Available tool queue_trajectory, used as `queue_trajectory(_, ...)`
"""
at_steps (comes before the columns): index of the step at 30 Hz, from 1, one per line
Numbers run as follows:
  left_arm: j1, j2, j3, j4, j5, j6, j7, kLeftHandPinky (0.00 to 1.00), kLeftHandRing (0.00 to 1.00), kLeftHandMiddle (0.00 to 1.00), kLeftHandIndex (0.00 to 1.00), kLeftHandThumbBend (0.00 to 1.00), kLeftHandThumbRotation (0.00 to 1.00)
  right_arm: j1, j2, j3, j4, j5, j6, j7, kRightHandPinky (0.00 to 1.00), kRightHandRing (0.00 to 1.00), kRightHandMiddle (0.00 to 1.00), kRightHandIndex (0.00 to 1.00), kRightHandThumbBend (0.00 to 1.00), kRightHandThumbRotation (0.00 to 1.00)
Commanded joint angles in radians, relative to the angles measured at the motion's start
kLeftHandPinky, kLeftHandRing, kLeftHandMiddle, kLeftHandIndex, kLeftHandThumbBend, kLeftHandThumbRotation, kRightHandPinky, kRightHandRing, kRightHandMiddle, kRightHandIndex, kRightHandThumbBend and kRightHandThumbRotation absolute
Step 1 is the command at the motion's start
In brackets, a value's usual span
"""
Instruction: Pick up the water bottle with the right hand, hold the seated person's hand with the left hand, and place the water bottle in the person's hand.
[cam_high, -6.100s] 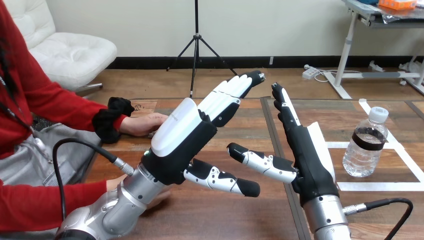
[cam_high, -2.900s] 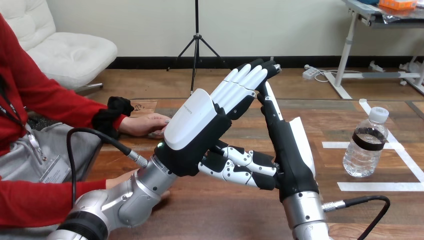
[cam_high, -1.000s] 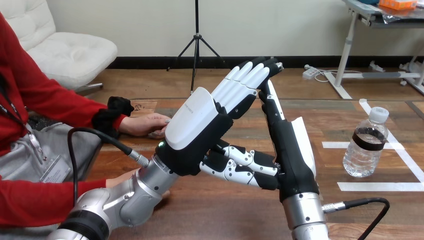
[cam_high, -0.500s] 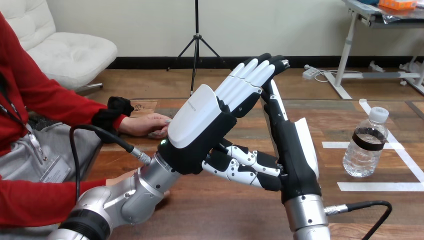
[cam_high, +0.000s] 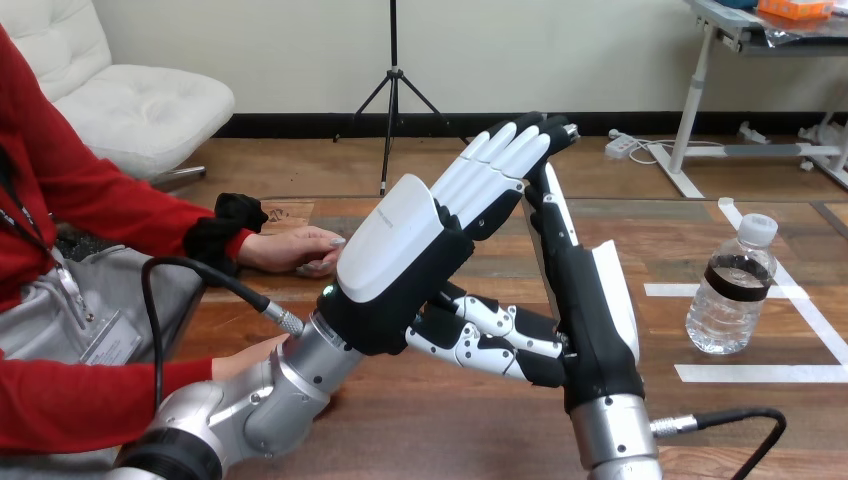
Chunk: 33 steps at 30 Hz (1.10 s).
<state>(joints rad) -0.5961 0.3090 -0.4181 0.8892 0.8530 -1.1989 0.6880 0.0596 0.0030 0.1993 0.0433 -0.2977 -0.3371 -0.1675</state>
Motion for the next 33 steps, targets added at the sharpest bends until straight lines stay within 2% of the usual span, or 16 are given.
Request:
queue_trajectory(1,-0.021,-0.014,0.009,-0.021,-0.056,-0.024,-0.033,1.0,1.0,1.0,1.0,1.0,0.74,-0.018,0.022,0.017,-0.048,-0.002,-0.012,0.0,1.0,1.0,1.0,1.0,1.0,0.39)
queue_trajectory(9,-0.011,-0.021,0.014,-0.029,-0.074,-0.022,-0.062,1.0,1.0,1.0,1.0,1.0,0.73,-0.024,0.026,0.015,-0.05,-0.006,0.0,-0.006,1.0,1.0,1.0,1.0,1.0,0.39)
queue_trajectory(12,-0.008,-0.02,0.016,-0.044,-0.056,-0.003,-0.048,1.0,1.0,1.0,1.0,1.0,0.73,-0.026,0.031,0.015,-0.059,-0.013,0.015,-0.009,1.0,1.0,1.0,1.0,1.0,0.38)
queue_trajectory(21,-0.012,-0.017,0.018,-0.034,-0.063,-0.01,-0.047,1.0,1.0,1.0,1.0,1.0,0.72,-0.03,0.035,0.022,-0.03,0.001,-0.025,-0.017,1.0,1.0,1.0,1.0,1.0,0.4)
queue_trajectory(33,0.002,-0.009,0.019,-0.034,-0.073,-0.014,-0.065,1.0,1.0,1.0,1.0,1.0,0.72,-0.051,0.037,0.021,0.006,-0.016,-0.028,-0.032,1.0,1.0,1.0,1.0,1.0,0.42)
